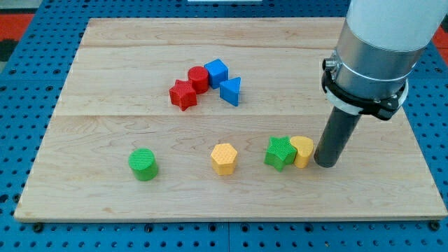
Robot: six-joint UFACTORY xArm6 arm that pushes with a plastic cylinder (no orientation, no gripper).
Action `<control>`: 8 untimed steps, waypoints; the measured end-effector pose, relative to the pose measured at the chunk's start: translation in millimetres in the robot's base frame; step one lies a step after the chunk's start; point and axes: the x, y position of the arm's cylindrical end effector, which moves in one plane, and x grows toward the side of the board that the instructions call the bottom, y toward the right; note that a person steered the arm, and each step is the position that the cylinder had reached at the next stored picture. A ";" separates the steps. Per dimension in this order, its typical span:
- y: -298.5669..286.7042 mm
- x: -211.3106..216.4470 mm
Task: Push the heart to the bottom of the blue blocks
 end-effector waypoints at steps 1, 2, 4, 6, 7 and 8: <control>0.2 0.0; 2.9 19.2; -16.9 6.9; -48.5 -57.6; -98.3 -57.6; -121.0 -60.2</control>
